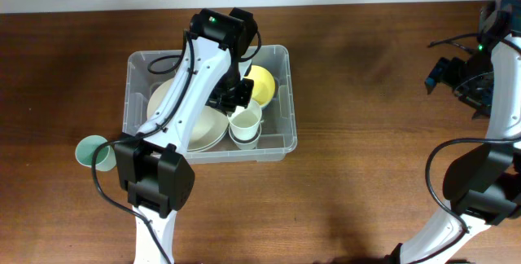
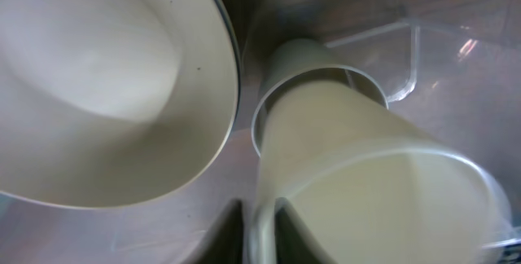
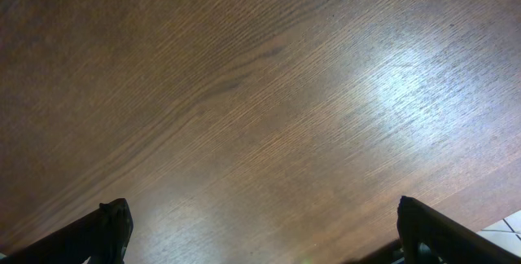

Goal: Pack container
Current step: 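Lift the cream cup and lower it into the grey cup in the bin, then open the left gripper and retract it to the left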

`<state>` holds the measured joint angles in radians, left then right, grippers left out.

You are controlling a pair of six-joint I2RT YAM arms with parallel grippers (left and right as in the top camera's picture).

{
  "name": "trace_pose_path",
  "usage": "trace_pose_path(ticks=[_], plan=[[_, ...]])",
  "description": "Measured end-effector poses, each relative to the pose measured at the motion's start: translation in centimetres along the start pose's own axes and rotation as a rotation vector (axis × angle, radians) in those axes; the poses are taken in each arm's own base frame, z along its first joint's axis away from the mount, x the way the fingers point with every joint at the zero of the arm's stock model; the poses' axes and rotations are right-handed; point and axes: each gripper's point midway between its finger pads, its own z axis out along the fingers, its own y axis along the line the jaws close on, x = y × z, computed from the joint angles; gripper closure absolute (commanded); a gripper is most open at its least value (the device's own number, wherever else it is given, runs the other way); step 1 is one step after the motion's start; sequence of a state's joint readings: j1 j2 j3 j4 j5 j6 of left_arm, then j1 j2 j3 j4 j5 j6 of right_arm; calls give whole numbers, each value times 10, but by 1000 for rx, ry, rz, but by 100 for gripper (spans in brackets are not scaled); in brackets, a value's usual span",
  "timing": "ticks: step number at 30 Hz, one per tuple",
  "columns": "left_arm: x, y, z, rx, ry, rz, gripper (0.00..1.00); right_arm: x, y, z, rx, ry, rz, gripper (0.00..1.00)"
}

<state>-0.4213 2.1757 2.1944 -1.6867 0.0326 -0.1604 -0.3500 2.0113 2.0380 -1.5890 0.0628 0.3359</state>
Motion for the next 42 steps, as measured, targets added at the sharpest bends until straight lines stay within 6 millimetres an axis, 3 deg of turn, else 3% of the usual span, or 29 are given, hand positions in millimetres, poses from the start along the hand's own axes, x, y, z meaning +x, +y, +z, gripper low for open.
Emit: trace_pose_path(ticks=[2, 16, 20, 23, 29, 35, 38, 42], plan=[[0, 1, 0, -3, -1, 1, 1, 0, 0, 0, 0, 0, 0, 1], [-21, 3, -4, 11, -89, -18, 1, 0, 0, 0, 0, 0, 0, 1], [-26, 28, -17, -5, -120, -109, 1, 0, 0, 0, 0, 0, 0, 1], [-25, 66, -33, -45, -163, -241, 1, 0, 0, 0, 0, 0, 0, 1], [13, 153, -91, -96, -294, -555, 0, 0, 0, 0, 0, 0, 0, 1], [70, 210, -148, -107, -463, -838, 0, 0, 0, 0, 0, 0, 0, 1], [96, 227, -156, -119, -490, -979, 0, 0, 0, 0, 0, 0, 0, 1], [126, 245, -138, -132, -430, -1183, 0, 0, 0, 0, 0, 0, 0, 1]])
